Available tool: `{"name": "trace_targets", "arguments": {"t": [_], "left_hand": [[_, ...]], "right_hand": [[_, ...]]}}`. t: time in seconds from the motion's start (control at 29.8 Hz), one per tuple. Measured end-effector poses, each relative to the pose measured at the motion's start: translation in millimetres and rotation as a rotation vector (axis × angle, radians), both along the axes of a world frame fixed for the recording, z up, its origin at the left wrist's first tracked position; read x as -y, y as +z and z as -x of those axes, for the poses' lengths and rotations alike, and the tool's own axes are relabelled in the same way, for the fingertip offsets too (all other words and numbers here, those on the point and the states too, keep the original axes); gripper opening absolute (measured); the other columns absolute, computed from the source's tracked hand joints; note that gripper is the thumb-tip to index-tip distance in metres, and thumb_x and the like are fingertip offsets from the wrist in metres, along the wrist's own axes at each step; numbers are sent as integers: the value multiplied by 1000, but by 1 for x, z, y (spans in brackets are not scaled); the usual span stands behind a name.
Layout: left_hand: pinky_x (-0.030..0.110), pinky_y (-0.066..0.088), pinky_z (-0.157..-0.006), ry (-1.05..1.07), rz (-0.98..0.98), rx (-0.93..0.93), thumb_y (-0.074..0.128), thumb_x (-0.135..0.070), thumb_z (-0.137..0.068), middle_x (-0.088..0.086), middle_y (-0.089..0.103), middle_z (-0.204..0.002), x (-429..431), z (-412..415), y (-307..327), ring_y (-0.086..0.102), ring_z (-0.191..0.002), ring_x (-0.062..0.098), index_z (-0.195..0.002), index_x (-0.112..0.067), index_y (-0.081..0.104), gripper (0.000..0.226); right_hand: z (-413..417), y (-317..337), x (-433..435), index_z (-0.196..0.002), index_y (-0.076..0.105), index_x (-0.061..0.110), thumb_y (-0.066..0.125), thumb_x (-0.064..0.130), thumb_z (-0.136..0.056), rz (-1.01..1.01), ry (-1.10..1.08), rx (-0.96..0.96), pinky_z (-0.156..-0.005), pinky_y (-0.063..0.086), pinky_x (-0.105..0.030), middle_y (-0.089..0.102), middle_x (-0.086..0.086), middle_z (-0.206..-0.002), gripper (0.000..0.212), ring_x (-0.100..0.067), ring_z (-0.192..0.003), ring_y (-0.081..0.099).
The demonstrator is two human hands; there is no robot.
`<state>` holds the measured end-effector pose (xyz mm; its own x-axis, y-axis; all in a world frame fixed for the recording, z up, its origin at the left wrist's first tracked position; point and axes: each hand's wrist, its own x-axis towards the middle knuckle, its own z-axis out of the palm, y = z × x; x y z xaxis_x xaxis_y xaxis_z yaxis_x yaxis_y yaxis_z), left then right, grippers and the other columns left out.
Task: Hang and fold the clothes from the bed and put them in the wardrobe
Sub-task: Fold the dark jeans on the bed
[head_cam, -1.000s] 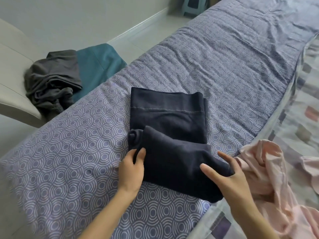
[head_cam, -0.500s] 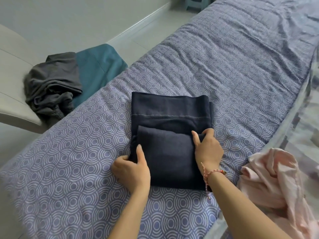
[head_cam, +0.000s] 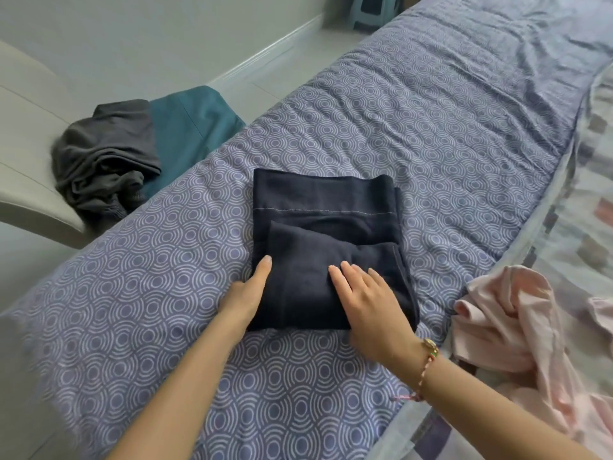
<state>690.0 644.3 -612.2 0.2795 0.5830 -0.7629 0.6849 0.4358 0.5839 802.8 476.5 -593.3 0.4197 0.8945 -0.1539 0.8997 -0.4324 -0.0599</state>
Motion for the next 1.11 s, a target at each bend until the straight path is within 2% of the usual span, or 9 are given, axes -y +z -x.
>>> {"name": "trace_targets", "arguments": {"t": [0.24, 0.34, 0.44, 0.5, 0.6, 0.77, 0.87, 1.01, 1.11], "left_hand": [[30, 41, -100, -106, -405, 310, 52, -66, -79, -12, 64, -115, 10, 44, 65, 56, -111, 6, -108, -27, 64, 49], [30, 38, -99, -247, -178, 622, 42, -79, -74, -11, 68, -112, 20, 55, 70, 58, -112, 6, -103, -32, 69, 62], [23, 43, -95, -289, -58, 583, 60, -84, -52, -12, 68, -112, 15, 46, 50, 59, -111, 6, -107, -31, 66, 76], [10, 49, -79, -310, 50, 471, 69, -73, -53, -15, 71, -99, 10, 29, 39, 64, -94, -3, -106, -27, 65, 70], [17, 47, -89, -399, 103, 307, 63, -53, -72, -12, 68, -103, -1, -2, 29, 63, -95, 3, -115, -19, 62, 55], [37, 39, -105, -513, 250, 64, 62, -91, -33, -3, 64, -119, -16, -29, 24, 59, -112, 19, -123, -20, 59, 114], [40, 38, -105, -428, -65, -59, 40, -97, -45, 10, 60, -124, -2, -23, 17, 54, -116, 29, -123, -7, 58, 121], [41, 43, -77, -269, -604, -210, 3, -86, -67, 25, 66, -89, 40, 13, 6, 59, -90, 41, -73, -7, 64, 100], [36, 35, -64, -219, -767, -264, -18, -87, -60, 24, 66, -74, 51, 17, -10, 61, -77, 43, -82, -3, 71, 123]], "right_hand": [[-19, 87, -11, -92, 62, 21, 73, 27, -58, 274, 40, -493, -62, 46, -25, 68, 4, -83, 36, -19, -81, 64], [-30, 85, -11, -84, 68, 15, 73, 13, -45, 431, -106, -1085, -61, 53, -30, 70, 1, -76, 39, -21, -75, 67], [-62, 69, -14, -100, 66, 5, 71, 4, -48, 405, -272, -1211, -72, 56, -39, 72, -13, -92, 52, -28, -81, 68], [-85, 57, -8, -105, 65, 8, 77, 9, -52, 298, -433, -1185, -71, 57, -31, 72, -8, -90, 54, -23, -79, 69], [-97, 30, 17, -105, 64, 6, 78, 33, -74, -84, -785, -827, -68, 46, -24, 67, -2, -82, 44, -15, -77, 61], [-16, 6, 37, -129, 40, 5, 44, 45, -94, -461, -1211, -623, -97, 35, -37, 52, -15, -127, 53, -31, -120, 47], [-6, -1, 22, -139, 37, 11, 36, 44, -96, -445, -1109, -349, -103, 31, -38, 42, -15, -141, 54, -30, -130, 38], [0, -22, 7, -130, 54, 12, 29, 47, -92, -295, -818, -42, -111, 18, -42, 42, -18, -144, 58, -38, -135, 33], [2, -39, 5, -133, 52, 14, 25, 47, -92, -206, -727, -9, -111, 15, -46, 39, -14, -146, 59, -40, -136, 30]]}}
